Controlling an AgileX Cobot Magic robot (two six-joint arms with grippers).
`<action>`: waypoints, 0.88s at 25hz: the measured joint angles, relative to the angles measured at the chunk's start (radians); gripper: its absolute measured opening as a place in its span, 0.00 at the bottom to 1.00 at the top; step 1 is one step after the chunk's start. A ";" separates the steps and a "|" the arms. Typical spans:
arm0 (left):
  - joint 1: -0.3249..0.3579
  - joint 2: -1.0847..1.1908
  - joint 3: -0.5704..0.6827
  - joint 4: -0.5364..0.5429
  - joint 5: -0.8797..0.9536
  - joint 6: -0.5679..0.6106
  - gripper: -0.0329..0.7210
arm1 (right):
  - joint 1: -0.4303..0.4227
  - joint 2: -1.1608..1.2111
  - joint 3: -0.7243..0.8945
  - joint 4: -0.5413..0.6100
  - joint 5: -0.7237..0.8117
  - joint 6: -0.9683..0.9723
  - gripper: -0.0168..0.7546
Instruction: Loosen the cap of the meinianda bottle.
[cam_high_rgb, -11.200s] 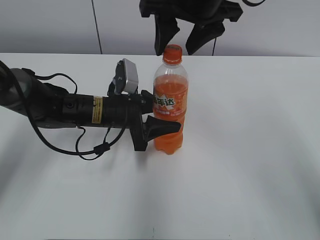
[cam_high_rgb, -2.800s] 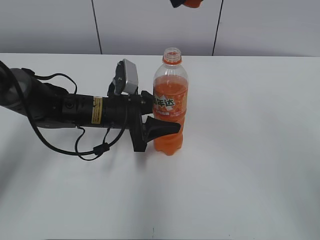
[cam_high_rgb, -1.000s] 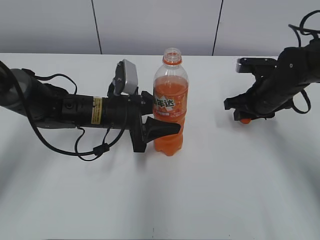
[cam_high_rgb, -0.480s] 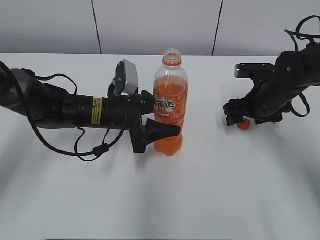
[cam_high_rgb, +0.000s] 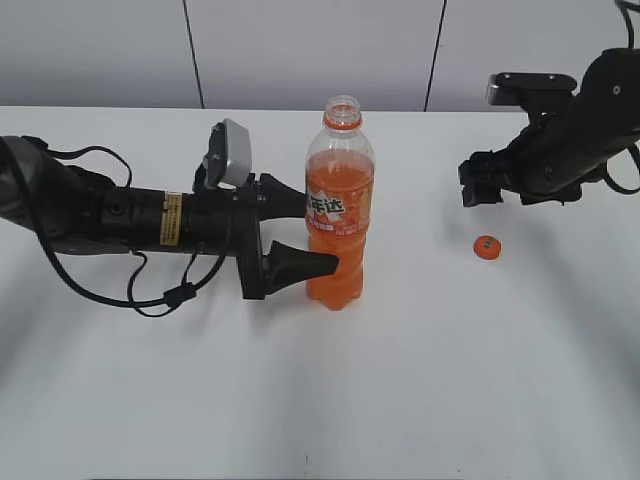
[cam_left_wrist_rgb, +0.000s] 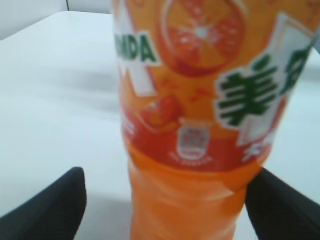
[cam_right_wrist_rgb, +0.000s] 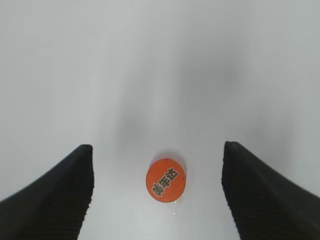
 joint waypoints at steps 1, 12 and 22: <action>0.015 0.000 0.000 0.014 -0.011 0.000 0.82 | 0.000 -0.015 0.000 0.000 0.001 0.000 0.79; 0.161 -0.060 0.000 0.290 -0.021 -0.055 0.82 | 0.000 -0.116 0.000 -0.001 0.003 0.000 0.79; 0.218 -0.235 0.000 0.344 0.435 -0.206 0.82 | 0.000 -0.136 -0.071 -0.070 -0.002 -0.001 0.79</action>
